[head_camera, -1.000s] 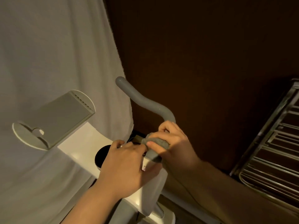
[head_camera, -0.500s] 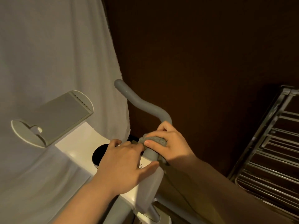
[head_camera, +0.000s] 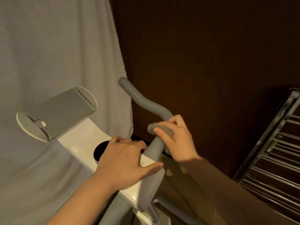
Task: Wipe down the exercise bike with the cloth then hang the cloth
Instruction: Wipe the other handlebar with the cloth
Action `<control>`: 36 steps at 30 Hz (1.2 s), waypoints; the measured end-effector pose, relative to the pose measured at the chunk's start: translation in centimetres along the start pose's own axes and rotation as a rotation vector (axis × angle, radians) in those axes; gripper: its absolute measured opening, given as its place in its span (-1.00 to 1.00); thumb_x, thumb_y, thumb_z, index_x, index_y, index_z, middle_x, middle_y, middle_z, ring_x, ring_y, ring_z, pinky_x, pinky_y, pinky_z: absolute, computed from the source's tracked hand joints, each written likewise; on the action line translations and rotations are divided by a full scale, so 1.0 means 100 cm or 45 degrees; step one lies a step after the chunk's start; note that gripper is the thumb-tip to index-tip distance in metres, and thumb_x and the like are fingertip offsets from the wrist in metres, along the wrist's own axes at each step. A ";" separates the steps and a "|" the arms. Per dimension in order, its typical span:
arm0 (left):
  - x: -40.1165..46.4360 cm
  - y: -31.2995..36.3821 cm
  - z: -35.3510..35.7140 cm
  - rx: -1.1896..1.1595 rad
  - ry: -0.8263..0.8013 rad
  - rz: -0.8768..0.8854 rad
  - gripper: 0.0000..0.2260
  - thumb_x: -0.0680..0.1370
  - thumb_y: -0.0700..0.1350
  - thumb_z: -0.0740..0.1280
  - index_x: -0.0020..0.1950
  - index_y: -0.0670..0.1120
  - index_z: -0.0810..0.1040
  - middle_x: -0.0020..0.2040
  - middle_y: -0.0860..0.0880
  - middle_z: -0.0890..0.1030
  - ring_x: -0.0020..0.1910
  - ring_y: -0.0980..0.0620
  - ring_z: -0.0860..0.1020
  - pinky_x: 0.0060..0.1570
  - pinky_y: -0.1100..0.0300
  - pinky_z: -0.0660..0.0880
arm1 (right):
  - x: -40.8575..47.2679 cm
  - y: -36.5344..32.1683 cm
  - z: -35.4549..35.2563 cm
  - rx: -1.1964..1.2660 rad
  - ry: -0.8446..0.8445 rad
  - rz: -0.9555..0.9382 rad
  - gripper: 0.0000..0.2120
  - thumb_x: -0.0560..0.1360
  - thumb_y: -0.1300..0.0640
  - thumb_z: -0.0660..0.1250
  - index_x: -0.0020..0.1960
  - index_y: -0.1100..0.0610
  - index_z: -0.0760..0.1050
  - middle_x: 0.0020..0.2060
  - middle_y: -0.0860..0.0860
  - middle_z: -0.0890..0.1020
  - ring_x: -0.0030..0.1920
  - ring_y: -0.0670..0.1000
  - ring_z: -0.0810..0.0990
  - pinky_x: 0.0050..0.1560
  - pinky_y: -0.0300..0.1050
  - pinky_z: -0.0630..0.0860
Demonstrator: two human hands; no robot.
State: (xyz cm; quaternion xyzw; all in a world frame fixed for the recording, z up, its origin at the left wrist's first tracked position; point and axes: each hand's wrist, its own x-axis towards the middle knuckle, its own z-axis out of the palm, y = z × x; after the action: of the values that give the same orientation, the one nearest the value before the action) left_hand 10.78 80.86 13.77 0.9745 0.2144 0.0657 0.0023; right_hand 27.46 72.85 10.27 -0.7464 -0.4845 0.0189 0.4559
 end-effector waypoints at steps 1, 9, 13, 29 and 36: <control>0.000 0.001 -0.001 -0.001 0.001 0.009 -0.39 0.36 0.59 -0.09 0.04 0.20 0.44 -0.33 0.21 0.41 -0.19 0.20 0.47 0.12 0.13 0.31 | -0.010 -0.006 0.006 0.089 -0.013 -0.015 -0.73 0.53 -0.12 0.31 0.14 -0.04 0.61 -0.09 -0.15 0.29 0.00 -0.14 0.42 0.07 -0.11 0.46; -0.002 0.003 0.000 0.018 0.003 -0.032 -0.42 0.36 0.57 -0.03 0.03 0.19 0.45 -0.31 0.20 0.41 -0.23 0.21 0.39 0.10 0.19 0.27 | -0.016 -0.008 0.003 0.168 -0.061 0.046 -0.76 0.53 0.01 0.36 0.18 0.00 0.58 -0.03 -0.12 0.34 0.03 -0.20 0.46 0.17 -0.23 0.44; -0.003 0.003 -0.003 -0.013 -0.016 -0.007 -0.42 0.36 0.58 -0.01 0.04 0.18 0.45 -0.28 0.21 0.43 -0.21 0.22 0.39 0.10 0.19 0.24 | -0.024 -0.012 0.002 0.144 -0.266 -0.115 -0.75 0.54 -0.01 0.35 0.20 0.00 0.58 -0.05 -0.16 0.32 0.00 -0.19 0.44 0.07 -0.34 0.41; -0.004 0.001 -0.006 -0.039 -0.113 0.041 -0.38 0.32 0.59 -0.07 0.03 0.18 0.40 -0.15 0.23 0.48 -0.10 0.21 0.42 0.22 0.13 0.27 | -0.019 -0.015 -0.002 0.122 -0.260 -0.156 -0.72 0.52 -0.05 0.35 0.21 -0.06 0.59 -0.08 -0.13 0.34 -0.02 -0.20 0.41 0.01 -0.35 0.39; -0.003 -0.002 -0.004 -0.051 -0.141 0.066 -0.27 0.29 0.62 -0.15 0.13 0.20 0.45 -0.06 0.22 0.56 -0.03 0.23 0.46 0.19 0.12 0.27 | -0.024 -0.005 0.006 0.272 -0.016 -0.014 -0.73 0.51 0.00 0.39 0.19 0.00 0.61 -0.08 -0.13 0.36 -0.01 -0.24 0.45 0.05 -0.34 0.40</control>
State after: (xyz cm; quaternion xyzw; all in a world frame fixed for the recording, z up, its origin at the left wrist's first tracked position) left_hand 10.35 80.89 14.12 0.9817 0.1872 0.0160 0.0321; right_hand 25.57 71.54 9.26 -0.6908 -0.4867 0.0726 0.5298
